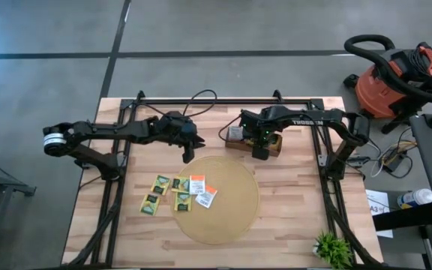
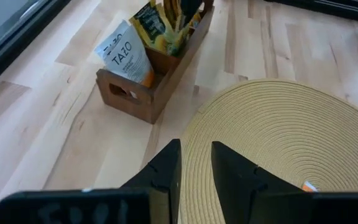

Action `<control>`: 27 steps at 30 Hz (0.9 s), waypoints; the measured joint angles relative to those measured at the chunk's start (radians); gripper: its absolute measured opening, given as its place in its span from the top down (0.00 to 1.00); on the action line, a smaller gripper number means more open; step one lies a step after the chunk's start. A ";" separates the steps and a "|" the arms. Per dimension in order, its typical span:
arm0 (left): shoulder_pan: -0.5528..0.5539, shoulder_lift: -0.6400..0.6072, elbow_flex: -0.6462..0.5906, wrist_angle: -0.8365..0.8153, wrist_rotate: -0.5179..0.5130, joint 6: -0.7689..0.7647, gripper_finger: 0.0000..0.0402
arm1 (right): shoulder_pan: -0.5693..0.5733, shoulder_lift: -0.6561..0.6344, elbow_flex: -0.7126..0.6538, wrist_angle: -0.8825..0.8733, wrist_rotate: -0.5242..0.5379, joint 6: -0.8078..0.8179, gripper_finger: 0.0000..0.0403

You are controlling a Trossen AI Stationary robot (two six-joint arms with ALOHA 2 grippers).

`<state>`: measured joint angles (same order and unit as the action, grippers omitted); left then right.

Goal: Pick & Place Tea
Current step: Put the lemon tea bag into the middle section of the wooden organizer

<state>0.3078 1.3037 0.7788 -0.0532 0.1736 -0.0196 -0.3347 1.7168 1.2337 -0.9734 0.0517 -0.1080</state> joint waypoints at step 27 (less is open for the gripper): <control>0.002 0.000 0.000 0.000 -0.019 0.001 0.79 | 0.003 0.000 -0.013 0.075 0.108 0.065 0.98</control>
<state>0.3103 1.3037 0.7784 -0.0529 0.1543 -0.0189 -0.3321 1.7168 1.2211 -0.8986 0.1599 -0.0434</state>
